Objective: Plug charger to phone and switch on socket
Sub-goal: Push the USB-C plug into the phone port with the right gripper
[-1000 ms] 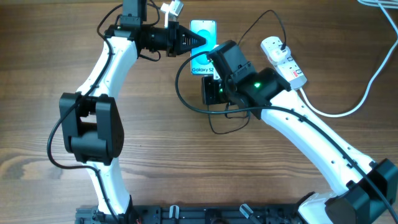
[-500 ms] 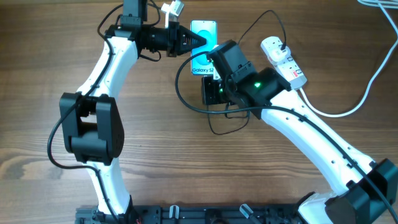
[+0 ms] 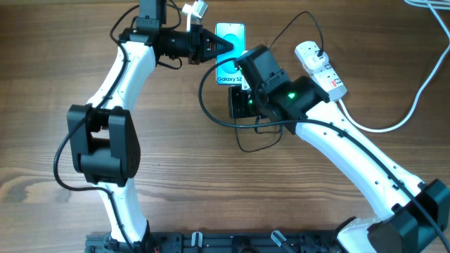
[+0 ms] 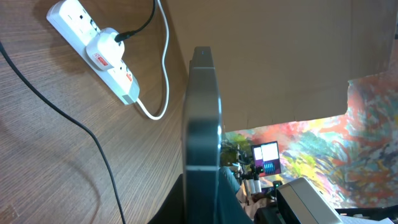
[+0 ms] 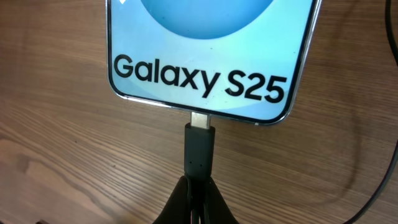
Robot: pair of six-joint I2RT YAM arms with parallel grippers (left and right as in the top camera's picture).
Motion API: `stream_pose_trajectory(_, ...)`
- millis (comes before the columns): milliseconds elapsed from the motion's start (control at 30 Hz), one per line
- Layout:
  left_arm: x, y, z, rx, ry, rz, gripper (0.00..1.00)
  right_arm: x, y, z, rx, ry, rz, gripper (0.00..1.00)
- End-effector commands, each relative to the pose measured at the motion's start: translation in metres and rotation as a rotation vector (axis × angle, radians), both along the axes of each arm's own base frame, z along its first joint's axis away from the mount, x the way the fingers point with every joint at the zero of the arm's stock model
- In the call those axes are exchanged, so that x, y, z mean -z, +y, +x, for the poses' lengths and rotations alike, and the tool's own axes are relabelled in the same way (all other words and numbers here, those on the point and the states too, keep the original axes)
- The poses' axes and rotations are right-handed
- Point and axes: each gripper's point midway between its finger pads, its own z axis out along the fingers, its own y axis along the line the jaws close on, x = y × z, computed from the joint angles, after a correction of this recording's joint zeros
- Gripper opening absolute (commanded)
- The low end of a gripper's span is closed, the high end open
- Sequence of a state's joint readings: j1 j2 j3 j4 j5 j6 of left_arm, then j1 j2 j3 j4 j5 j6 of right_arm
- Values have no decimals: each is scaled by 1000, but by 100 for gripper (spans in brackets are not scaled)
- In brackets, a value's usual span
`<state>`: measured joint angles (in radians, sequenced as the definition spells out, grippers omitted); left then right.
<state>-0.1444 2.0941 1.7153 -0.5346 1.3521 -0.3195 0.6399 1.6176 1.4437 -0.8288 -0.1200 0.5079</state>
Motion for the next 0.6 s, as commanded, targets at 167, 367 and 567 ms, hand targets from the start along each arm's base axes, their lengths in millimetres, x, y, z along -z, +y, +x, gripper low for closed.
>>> stream_pose_trajectory(167,-24,-3,-10,35,-36,-42,4,1,3,2,5,11,15,5)
stream_pose_trajectory(367,-24,-3,-10,35,-36,-42,4,0,3,4,5,0,13,5)
stream_pose_trajectory(567,-29,-3,-13,55,-45,-66,4,-2,4,7,11,-8,22,4)
